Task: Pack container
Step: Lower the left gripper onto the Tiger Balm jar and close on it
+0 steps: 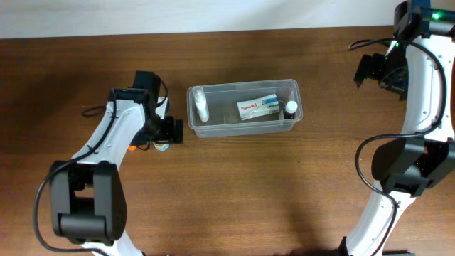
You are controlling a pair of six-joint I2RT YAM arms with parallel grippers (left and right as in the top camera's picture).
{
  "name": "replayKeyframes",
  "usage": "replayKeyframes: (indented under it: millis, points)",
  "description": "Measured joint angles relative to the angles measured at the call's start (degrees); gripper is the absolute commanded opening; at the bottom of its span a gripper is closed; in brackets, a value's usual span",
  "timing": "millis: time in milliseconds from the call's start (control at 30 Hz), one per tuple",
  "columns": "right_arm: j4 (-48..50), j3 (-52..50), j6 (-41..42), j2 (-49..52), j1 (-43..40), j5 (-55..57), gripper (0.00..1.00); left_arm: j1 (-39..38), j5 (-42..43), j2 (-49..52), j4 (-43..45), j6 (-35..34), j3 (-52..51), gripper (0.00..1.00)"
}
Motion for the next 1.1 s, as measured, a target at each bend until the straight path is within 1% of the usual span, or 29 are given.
replayKeyframes:
  millis: [200, 633, 1100]
  points:
    - [0.0, -0.02, -0.02, 0.0, 0.0, 0.0, 0.98, 0.0, -0.04, 1.66, 0.0, -0.02, 0.0, 0.99]
    - [0.0, -0.02, -0.02, 0.0, 0.0, 0.0, 0.98, 0.79, -0.2, 1.68, 2.12, -0.42, 0.0, 0.99]
    - [0.0, -0.02, -0.02, 0.0, 0.0, 0.0, 0.98, 1.25, -0.2, 1.75, 2.12, -0.42, 0.0, 0.99]
